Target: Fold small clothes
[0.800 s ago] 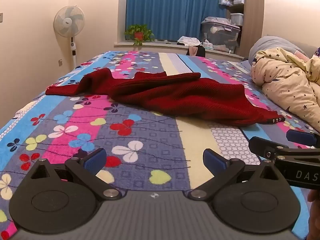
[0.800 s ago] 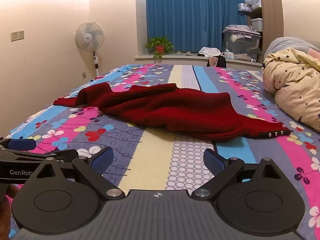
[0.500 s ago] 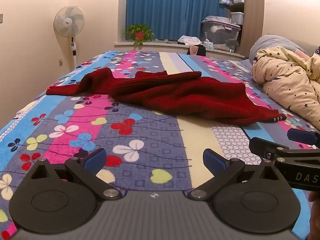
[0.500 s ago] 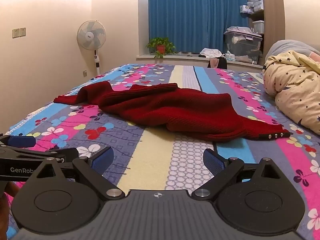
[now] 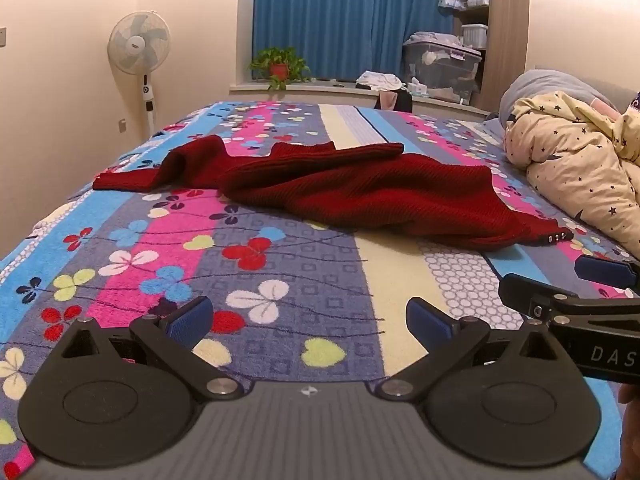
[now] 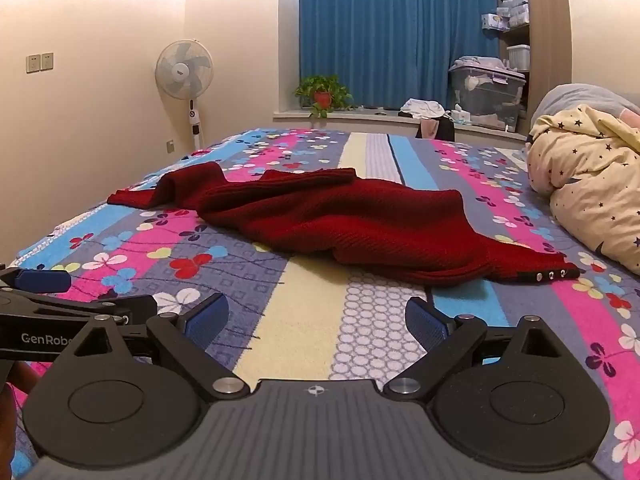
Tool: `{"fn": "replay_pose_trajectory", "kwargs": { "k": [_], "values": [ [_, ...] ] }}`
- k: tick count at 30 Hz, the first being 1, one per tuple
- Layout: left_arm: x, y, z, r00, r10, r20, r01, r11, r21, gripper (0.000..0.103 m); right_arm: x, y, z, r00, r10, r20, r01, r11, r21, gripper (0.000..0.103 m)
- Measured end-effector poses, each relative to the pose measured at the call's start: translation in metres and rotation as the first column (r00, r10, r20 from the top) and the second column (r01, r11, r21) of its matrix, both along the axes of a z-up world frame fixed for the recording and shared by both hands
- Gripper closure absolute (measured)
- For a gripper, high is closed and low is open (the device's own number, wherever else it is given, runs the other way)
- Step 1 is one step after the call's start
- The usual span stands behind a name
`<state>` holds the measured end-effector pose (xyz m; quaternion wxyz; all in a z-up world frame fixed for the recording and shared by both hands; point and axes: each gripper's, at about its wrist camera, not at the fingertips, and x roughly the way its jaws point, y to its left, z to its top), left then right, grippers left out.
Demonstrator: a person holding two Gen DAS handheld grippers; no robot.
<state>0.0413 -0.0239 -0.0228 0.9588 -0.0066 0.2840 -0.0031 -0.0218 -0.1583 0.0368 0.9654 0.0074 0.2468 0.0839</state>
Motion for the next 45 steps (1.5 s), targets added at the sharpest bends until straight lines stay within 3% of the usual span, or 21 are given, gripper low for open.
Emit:
{"fn": "replay_pose_trajectory", "kwargs": {
  "k": [8,10,12,15,16,19,21,27,35,45],
  "values": [
    [0.000,0.000,0.001,1.000,-0.004,0.005,0.004,1.000,-0.001,0.001,-0.002,0.001,0.004,1.000,0.005,0.018,-0.005,1.000,-0.001,0.014],
    [-0.001,-0.001,0.002,1.000,-0.010,0.010,0.010,1.000,0.002,0.001,-0.003,0.000,0.005,1.000,0.003,0.027,-0.003,1.000,-0.009,0.024],
    [-0.001,-0.002,0.003,1.000,-0.014,0.017,0.014,1.000,0.009,0.001,-0.003,0.000,0.007,0.999,0.004,0.040,-0.004,1.000,-0.016,0.048],
    [-0.003,-0.003,0.000,0.999,-0.020,0.032,0.019,0.999,0.033,0.002,-0.001,-0.006,0.014,0.999,-0.013,0.048,0.014,1.000,-0.016,0.068],
    [-0.003,-0.004,-0.001,0.999,-0.021,0.035,0.019,0.999,0.043,0.004,0.001,-0.009,0.016,0.999,-0.026,0.039,0.026,1.000,-0.017,0.068],
    [-0.003,-0.002,-0.004,0.999,-0.027,0.032,0.025,0.998,0.052,0.022,0.007,-0.023,0.023,0.997,-0.074,0.037,0.074,0.997,0.023,0.068],
    [-0.003,0.000,-0.005,0.999,-0.034,0.034,0.032,0.998,0.059,0.042,0.013,-0.035,0.026,0.995,-0.104,0.014,0.103,0.992,0.070,0.068],
    [0.000,0.003,-0.009,0.997,-0.074,0.009,0.073,0.995,0.063,0.066,0.023,-0.065,0.031,0.984,-0.172,-0.055,0.179,0.970,0.166,0.062],
    [0.047,-0.016,0.001,0.990,-0.143,-0.003,0.143,0.982,0.125,0.081,0.038,-0.095,0.022,0.962,-0.241,-0.129,0.267,0.931,0.248,0.061],
    [0.189,-0.070,0.012,0.993,-0.119,-0.015,0.120,0.983,0.139,0.083,0.058,-0.125,0.009,0.922,-0.315,-0.226,0.373,0.880,0.295,0.061]
  ]
}}
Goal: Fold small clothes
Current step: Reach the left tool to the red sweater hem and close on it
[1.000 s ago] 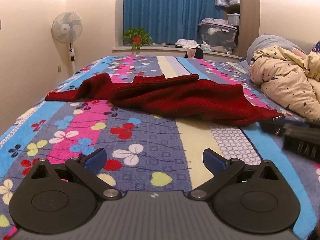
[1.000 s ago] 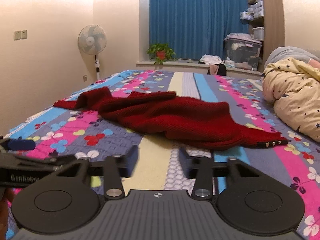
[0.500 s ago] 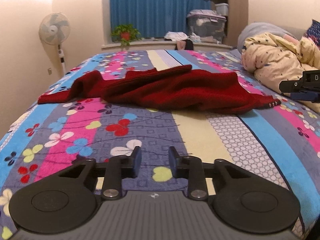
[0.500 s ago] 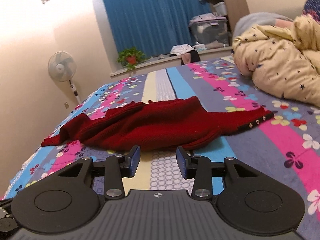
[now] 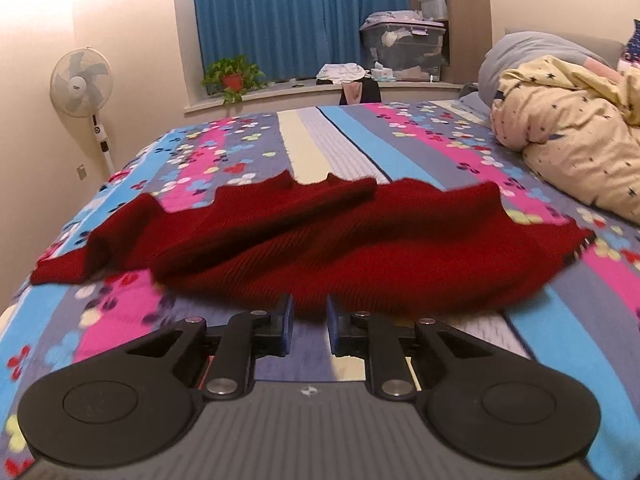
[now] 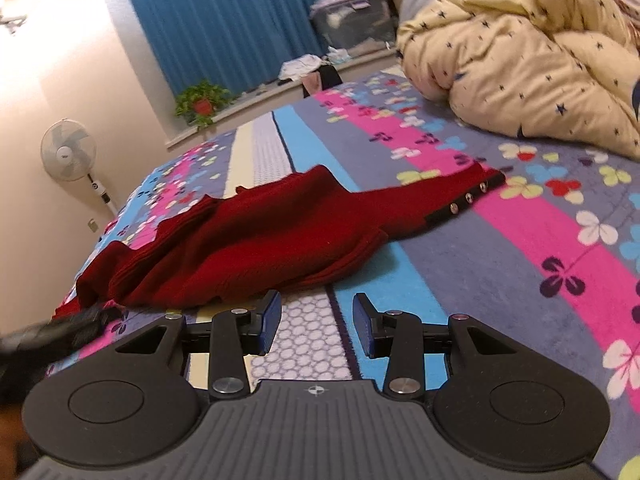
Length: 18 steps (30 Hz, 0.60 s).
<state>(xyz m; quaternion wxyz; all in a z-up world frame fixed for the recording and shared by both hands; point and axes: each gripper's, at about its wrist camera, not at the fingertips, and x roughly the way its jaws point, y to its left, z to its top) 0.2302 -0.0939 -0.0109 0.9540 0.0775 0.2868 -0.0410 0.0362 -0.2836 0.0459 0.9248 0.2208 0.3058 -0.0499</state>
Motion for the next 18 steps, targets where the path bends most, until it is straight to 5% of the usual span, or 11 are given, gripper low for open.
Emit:
{"fn": "replay_pose_trajectory", "kwargs": {
  "k": [2,6,7,14,16,18],
  "values": [
    [0.031,-0.011,-0.003,1.000,0.007,-0.001,-0.007,1.000,0.022,0.074,0.003,-0.003,-0.003,1.000,-0.002,-0.017,0.002,1.000,0.009,0.061],
    [0.095,-0.033,-0.012,0.999,0.054,-0.002,-0.053,0.996,0.070,0.011,0.011,-0.009,-0.007,0.999,-0.011,-0.042,0.012,1.000,0.017,0.061],
    [0.111,-0.038,-0.015,0.998,0.070,0.002,-0.070,0.993,0.093,0.010,0.012,-0.011,-0.008,0.998,-0.015,-0.054,0.016,1.000,0.021,0.061],
    [0.185,-0.065,-0.044,0.997,0.048,-0.066,-0.034,0.981,0.190,0.010,0.023,-0.009,-0.019,0.988,0.029,-0.153,-0.023,0.999,0.040,0.061],
    [0.190,-0.066,-0.046,0.998,0.030,-0.064,-0.018,0.984,0.177,0.031,0.026,-0.006,-0.020,0.986,0.047,-0.162,-0.040,0.998,0.041,0.061],
    [0.193,-0.067,-0.046,0.997,-0.001,-0.081,0.014,0.987,0.162,0.077,0.028,-0.001,-0.022,0.983,0.067,-0.170,-0.061,0.997,0.038,0.061]
  ]
}}
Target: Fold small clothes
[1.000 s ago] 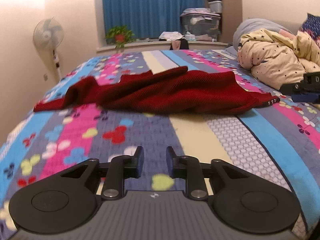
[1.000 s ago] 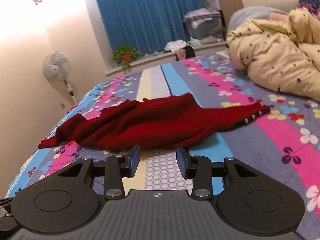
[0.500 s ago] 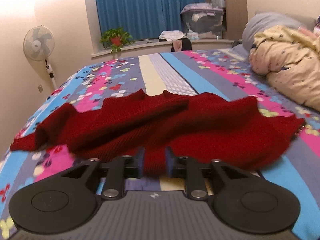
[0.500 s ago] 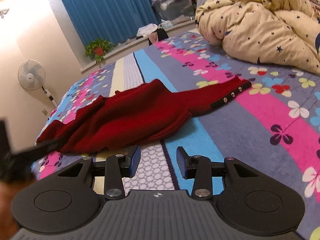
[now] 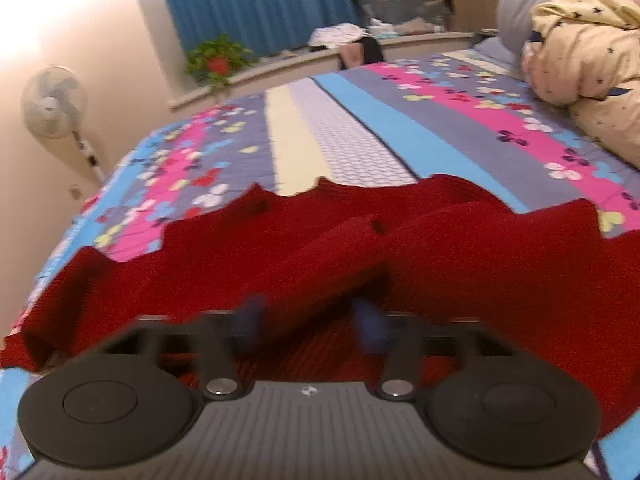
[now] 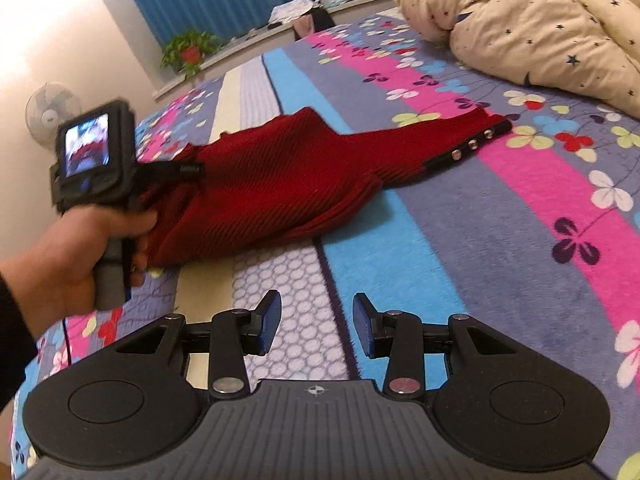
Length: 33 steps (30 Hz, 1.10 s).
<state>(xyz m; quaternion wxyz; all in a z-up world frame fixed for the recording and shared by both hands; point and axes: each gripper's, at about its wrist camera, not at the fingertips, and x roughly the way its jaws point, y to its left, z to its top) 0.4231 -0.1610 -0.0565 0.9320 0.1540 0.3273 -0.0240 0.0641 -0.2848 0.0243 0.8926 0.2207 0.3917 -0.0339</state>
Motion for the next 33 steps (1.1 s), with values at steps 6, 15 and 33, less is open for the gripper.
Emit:
{"fn": "replay_pose_trajectory", "kwargs": {
  "k": [6,15,33],
  "values": [
    [-0.035,0.022,0.024,0.999,-0.034,0.038,0.035,0.999,-0.034,0.096,0.005,0.002,-0.003,1.000,0.013,-0.014,-0.013,1.000,-0.010,0.061],
    [-0.159,0.094,0.071,0.991,-0.105,0.080,0.111,0.991,-0.081,0.098,0.001,0.009,-0.010,0.999,0.008,-0.032,-0.010,0.998,-0.061,0.061],
    [-0.377,0.272,0.065,0.999,-0.013,0.032,0.022,0.957,-0.290,0.103,-0.035,-0.013,0.003,0.983,-0.168,0.071,0.177,0.974,-0.142,0.065]
  ]
}}
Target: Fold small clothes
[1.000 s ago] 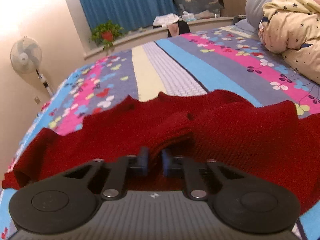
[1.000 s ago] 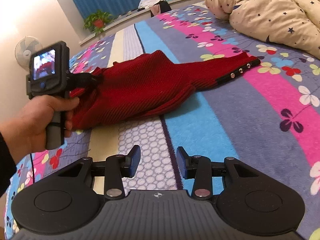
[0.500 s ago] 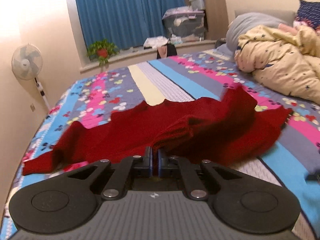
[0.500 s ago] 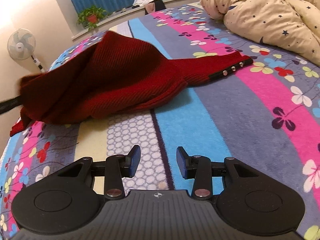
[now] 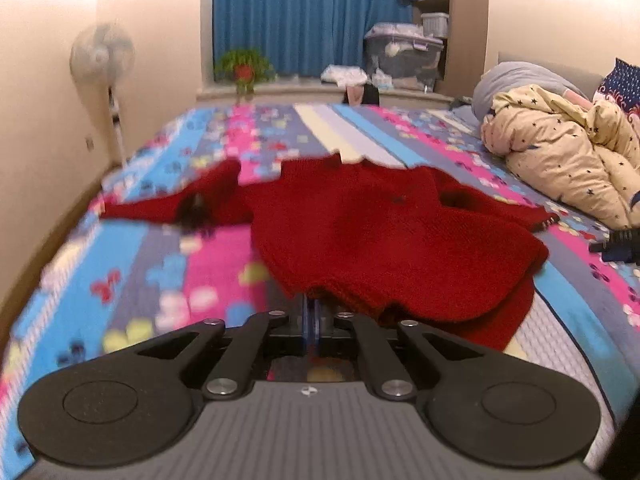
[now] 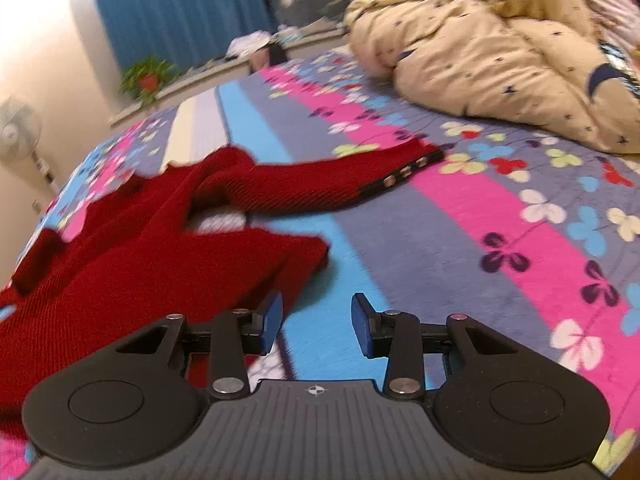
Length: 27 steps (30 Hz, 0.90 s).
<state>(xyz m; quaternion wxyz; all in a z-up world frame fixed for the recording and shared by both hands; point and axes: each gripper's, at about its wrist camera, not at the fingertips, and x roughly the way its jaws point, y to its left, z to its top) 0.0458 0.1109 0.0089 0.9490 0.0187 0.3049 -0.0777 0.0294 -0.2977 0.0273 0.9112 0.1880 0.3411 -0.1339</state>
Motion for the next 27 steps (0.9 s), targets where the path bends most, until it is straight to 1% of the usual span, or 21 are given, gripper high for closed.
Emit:
{"fn": "replay_pose_trajectory", "kwargs": {
  "k": [2,3,4,5,7,8,9,10,12,14,15,16,17,18,19,21,22,23,24,26,27],
  "values": [
    [-0.003,0.008,0.004,1.000,0.005,0.013,-0.004,1.000,-0.027,0.103,-0.004,-0.009,0.001,0.999,-0.033,0.023,0.033,0.999,-0.008,0.065],
    [-0.003,0.014,0.006,1.000,0.005,0.019,-0.004,0.998,-0.064,0.103,-0.005,-0.013,0.002,0.998,-0.049,0.033,0.050,0.999,-0.008,0.065],
    [-0.002,0.021,0.006,1.000,0.011,0.009,-0.010,0.994,-0.111,0.102,-0.006,-0.019,0.003,0.997,-0.064,0.042,0.064,0.998,-0.002,0.065],
    [0.001,0.030,0.005,0.999,0.038,-0.004,-0.038,0.987,-0.157,0.102,-0.006,-0.023,0.004,0.996,-0.073,0.046,0.073,0.997,0.009,0.065],
    [0.007,0.045,0.004,0.995,0.098,-0.028,-0.102,0.968,-0.228,0.100,-0.001,-0.032,0.005,0.996,-0.076,0.046,0.074,0.996,0.040,0.064],
    [0.015,0.050,0.004,0.993,0.112,-0.048,-0.121,0.956,-0.267,0.098,0.004,-0.036,0.004,0.997,-0.063,0.042,0.061,0.996,0.058,0.063],
    [0.020,0.056,0.001,0.990,0.121,-0.079,-0.139,0.941,-0.309,0.096,0.010,-0.039,0.003,0.998,-0.045,0.037,0.042,0.996,0.076,0.063],
    [0.027,0.059,-0.004,0.985,0.124,-0.119,-0.158,0.929,-0.334,0.095,0.017,-0.041,0.001,0.999,-0.027,0.033,0.024,0.996,0.090,0.063],
    [0.043,0.059,-0.013,0.972,0.125,-0.198,-0.187,0.924,-0.333,0.092,0.035,-0.046,-0.006,1.000,-0.001,0.017,-0.001,0.994,0.114,0.063],
    [0.055,0.055,-0.028,0.952,0.126,-0.280,-0.214,0.926,-0.312,0.088,0.052,-0.050,-0.014,1.000,0.013,-0.001,-0.013,0.990,0.142,0.062],
    [0.060,0.053,-0.034,0.941,0.120,-0.316,-0.220,0.927,-0.303,0.080,0.061,-0.053,-0.019,1.000,0.022,-0.011,-0.020,0.987,0.160,0.058],
    [0.064,0.050,-0.039,0.932,0.114,-0.343,-0.220,0.931,-0.290,0.076,0.070,-0.056,-0.025,0.999,0.031,-0.022,-0.027,0.982,0.184,0.055],
    [0.068,0.048,-0.046,0.927,0.113,-0.358,-0.221,0.936,-0.275,0.068,0.079,-0.059,-0.031,0.999,0.038,-0.035,-0.030,0.978,0.208,0.053],
    [0.072,0.047,-0.052,0.920,0.113,-0.374,-0.222,0.940,-0.261,0.062,0.086,-0.061,-0.036,0.998,0.036,-0.043,-0.026,0.975,0.219,0.050],
    [0.076,0.046,-0.057,0.913,0.114,-0.391,-0.225,0.942,-0.250,0.061,0.095,-0.063,-0.042,0.998,0.032,-0.050,-0.020,0.975,0.223,0.048],
    [0.082,0.045,-0.066,0.898,0.113,-0.426,-0.233,0.942,-0.242,0.061,0.109,-0.067,-0.053,0.998,0.027,-0.062,-0.011,0.969,0.247,0.037],
    [0.084,0.045,-0.070,0.889,0.111,-0.444,-0.237,0.941,-0.240,0.060,0.117,-0.070,-0.061,0.997,0.029,-0.073,-0.008,0.961,0.275,0.035],
    [0.087,0.045,-0.074,0.881,0.111,-0.460,-0.241,0.942,-0.234,0.057,0.124,-0.072,-0.069,0.995,0.033,-0.089,-0.005,0.954,0.298,0.033],
    [0.089,0.045,-0.078,0.872,0.116,-0.475,-0.247,0.943,-0.224,0.055,0.131,-0.073,-0.077,0.994,0.034,-0.107,0.002,0.947,0.320,0.033],
    [0.095,0.046,-0.086,0.854,0.127,-0.505,-0.260,0.944,-0.201,0.054,0.142,-0.076,-0.093,0.989,0.046,-0.141,0.010,0.928,0.372,0.032],
    [0.097,0.047,-0.090,0.842,0.134,-0.522,-0.268,0.944,-0.190,0.054,0.144,-0.075,-0.098,0.989,0.048,-0.141,0.010,0.923,0.384,0.031]
  ]
}}
